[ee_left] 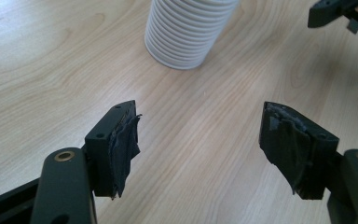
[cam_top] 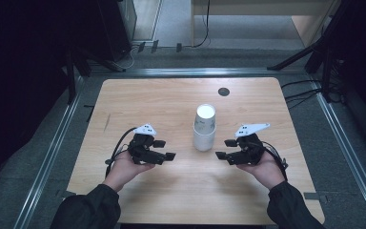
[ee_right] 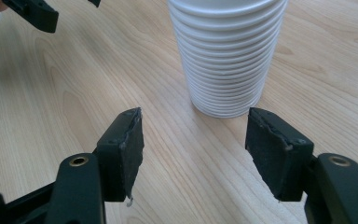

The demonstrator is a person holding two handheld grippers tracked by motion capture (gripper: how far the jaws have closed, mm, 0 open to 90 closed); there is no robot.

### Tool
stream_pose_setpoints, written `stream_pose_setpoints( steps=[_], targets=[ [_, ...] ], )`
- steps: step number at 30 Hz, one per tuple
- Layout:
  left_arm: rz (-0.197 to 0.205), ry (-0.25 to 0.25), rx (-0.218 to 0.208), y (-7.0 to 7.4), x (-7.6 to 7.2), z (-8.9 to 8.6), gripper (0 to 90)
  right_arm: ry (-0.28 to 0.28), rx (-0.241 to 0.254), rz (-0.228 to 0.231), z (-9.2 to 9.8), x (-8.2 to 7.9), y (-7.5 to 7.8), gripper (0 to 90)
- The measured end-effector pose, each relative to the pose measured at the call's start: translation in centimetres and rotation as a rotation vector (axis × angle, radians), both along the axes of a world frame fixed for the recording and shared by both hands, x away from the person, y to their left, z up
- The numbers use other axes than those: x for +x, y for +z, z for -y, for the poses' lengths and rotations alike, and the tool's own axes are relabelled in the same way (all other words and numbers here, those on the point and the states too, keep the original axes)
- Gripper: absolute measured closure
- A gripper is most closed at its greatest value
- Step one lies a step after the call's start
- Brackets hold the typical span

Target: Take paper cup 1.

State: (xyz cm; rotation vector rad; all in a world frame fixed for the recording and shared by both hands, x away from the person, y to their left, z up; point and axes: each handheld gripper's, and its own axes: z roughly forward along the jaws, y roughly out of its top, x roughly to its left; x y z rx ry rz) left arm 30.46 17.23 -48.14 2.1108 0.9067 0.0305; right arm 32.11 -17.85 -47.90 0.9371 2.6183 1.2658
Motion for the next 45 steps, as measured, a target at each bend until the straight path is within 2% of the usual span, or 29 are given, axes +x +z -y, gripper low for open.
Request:
stream_pose_setpoints(
  steps=[4, 6, 10, 15, 19, 25, 34, 37, 39, 45],
  targets=[
    [0.003, -0.009, -0.005, 0.1, -0.3, -0.1, 28.2, 0.000, -0.012, 0.016, 0.4, 0.1, 0.5, 35.9],
    [0.001, -0.010, -0.009, 0.1, -0.3, -0.2, 28.2, 0.013, 0.002, 0.000, 0.5, 0.4, 0.9, 35.2],
    [-0.001, -0.009, -0.014, 0.1, -0.2, -0.3, 28.2, 0.035, -0.017, 0.002, 0.5, 1.1, 1.8, 35.0],
    [-0.001, -0.010, -0.022, 0.2, -0.1, -0.3, 28.2, 0.093, -0.036, 0.024, 0.3, 1.9, 3.6, 31.0],
    [0.001, -0.015, -0.022, 0.2, -0.1, -0.2, 28.1, 0.111, -0.074, 0.037, 0.3, 3.1, 5.2, 30.0],
    [0.002, -0.017, -0.024, 0.2, -0.2, -0.2, 27.9, 0.151, -0.113, 0.007, 0.0, 4.7, 7.0, 28.3],
    [0.003, -0.019, -0.021, 0.3, -0.2, -0.4, 27.8, 0.226, -0.245, 0.015, -1.4, 6.7, 9.1, 24.4],
    [0.005, -0.019, -0.021, 0.3, -0.3, -0.4, 27.7, 0.250, -0.278, 0.021, -2.1, 7.3, 9.7, 23.8],
    [0.004, -0.021, -0.022, 0.3, -0.3, -0.4, 27.7, 0.261, -0.292, 0.005, -2.6, 7.7, 9.9, 24.4],
    [0.009, -0.027, -0.014, 0.3, -0.4, -0.2, 27.7, 0.308, -0.315, -0.006, -3.9, 8.7, 10.1, 23.5]
  ],
)
